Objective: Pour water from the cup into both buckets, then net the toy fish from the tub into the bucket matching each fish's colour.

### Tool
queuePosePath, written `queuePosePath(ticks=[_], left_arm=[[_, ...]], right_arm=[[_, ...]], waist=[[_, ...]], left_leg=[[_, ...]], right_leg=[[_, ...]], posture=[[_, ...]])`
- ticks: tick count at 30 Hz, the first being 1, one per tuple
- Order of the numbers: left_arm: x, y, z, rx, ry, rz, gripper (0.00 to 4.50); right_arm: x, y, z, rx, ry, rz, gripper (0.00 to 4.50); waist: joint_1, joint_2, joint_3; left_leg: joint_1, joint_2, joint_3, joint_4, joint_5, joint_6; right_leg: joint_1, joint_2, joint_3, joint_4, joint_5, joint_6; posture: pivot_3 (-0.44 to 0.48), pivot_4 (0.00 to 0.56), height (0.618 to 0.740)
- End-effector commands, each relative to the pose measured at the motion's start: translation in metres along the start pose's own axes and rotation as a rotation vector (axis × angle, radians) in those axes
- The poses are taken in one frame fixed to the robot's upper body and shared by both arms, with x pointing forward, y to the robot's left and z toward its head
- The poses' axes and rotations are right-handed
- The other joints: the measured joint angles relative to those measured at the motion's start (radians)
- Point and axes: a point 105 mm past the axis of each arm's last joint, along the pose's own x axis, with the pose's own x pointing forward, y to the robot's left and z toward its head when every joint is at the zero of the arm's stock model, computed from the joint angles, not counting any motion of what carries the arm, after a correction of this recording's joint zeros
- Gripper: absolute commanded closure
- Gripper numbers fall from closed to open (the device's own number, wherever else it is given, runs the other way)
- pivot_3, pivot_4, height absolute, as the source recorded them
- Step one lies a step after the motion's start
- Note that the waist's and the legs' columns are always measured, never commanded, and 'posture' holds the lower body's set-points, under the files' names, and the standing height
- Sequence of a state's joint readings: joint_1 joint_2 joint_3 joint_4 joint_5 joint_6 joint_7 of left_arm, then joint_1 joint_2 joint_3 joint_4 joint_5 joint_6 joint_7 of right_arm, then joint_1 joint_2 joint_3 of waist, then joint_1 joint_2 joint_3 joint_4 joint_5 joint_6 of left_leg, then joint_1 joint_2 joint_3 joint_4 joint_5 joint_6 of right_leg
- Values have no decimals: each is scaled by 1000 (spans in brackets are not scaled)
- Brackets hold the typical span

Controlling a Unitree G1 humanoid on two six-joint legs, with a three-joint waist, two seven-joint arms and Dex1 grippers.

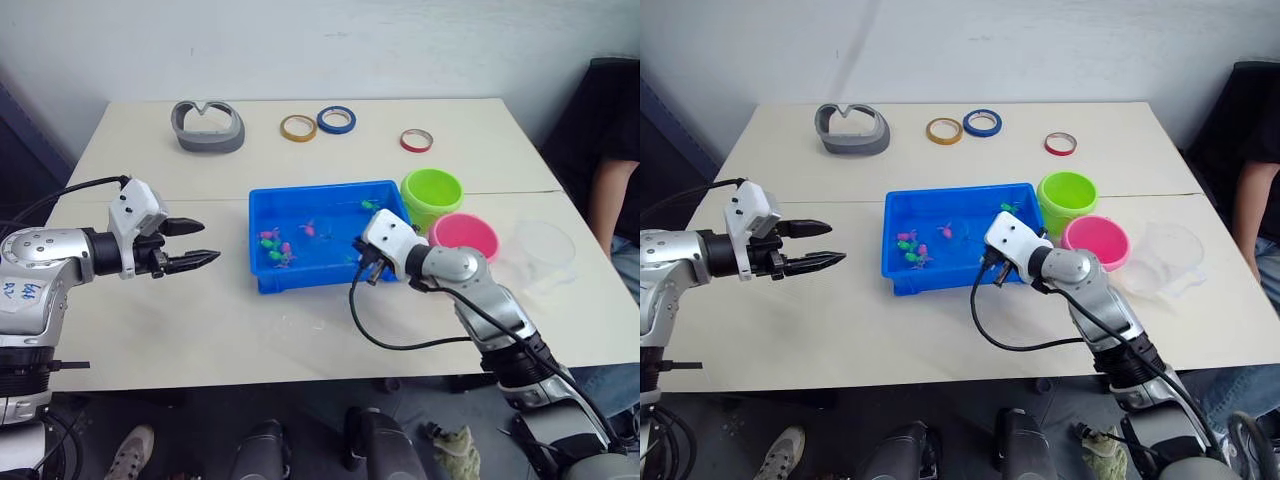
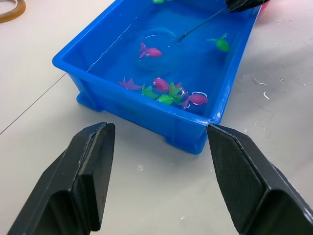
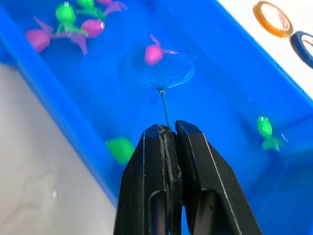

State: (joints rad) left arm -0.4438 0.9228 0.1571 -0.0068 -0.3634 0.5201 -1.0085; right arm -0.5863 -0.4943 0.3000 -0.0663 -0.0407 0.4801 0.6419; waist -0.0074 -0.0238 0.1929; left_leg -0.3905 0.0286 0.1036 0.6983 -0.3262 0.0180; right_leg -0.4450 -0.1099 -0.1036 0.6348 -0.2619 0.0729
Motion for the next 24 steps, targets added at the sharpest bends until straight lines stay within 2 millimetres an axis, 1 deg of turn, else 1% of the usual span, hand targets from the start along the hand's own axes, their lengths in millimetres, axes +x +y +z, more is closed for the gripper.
queuePosePath(ticks=[1, 6, 10, 12, 14, 18, 24], left_arm=[[-5, 5, 7, 32, -35, 47, 1216], [-4, 6, 11, 20, -75, 41, 1216], [-1, 5, 24, 26, -135, 2, 1216], [0, 3, 28, 28, -158, -20, 1216], [0, 3, 28, 28, -165, -26, 1216], [2, 3, 33, 43, -188, -55, 1216], [6, 6, 32, 48, -182, -64, 1216]], right_arm=[[2, -17, 27, 76, -101, -70, 4500], [-10, -23, 36, 143, -136, -79, 4500], [-30, -22, 41, 187, -165, -52, 4500], [-36, -20, 43, 196, -172, -42, 4500], [-38, -19, 44, 200, -173, -39, 4500], [-48, -14, 47, 211, -185, -13, 4500], [-51, -14, 47, 220, -182, -17, 4500]], waist=[[-1, 0, 0], [-6, 0, 0], [-6, 0, 0], [-6, 0, 0], [-3, 0, 0], [-5, 0, 0], [-4, 0, 0]], left_leg=[[0, 0, 0, 0, 0, 0], [0, 0, 0, 0, 0, 0], [0, 0, 0, 0, 0, 0], [0, 0, -1, 0, 0, 0], [0, 0, -1, 0, 0, 0], [0, 0, 0, 0, 0, 0], [0, 0, 0, 0, 0, 0]], right_leg=[[0, 0, 0, 0, 0, 0], [0, 0, 0, 1, 0, 0], [0, 0, 0, 1, 0, 0], [0, 0, 0, 1, 0, 0], [0, 0, 0, 1, 0, 0], [0, 0, 0, 1, 0, 0], [0, 0, -1, 1, 0, -1]], posture=[[0, 150, 713], [0, 150, 713], [0, 150, 713], [0, 150, 713], [0, 150, 713], [0, 150, 713], [0, 150, 713]])
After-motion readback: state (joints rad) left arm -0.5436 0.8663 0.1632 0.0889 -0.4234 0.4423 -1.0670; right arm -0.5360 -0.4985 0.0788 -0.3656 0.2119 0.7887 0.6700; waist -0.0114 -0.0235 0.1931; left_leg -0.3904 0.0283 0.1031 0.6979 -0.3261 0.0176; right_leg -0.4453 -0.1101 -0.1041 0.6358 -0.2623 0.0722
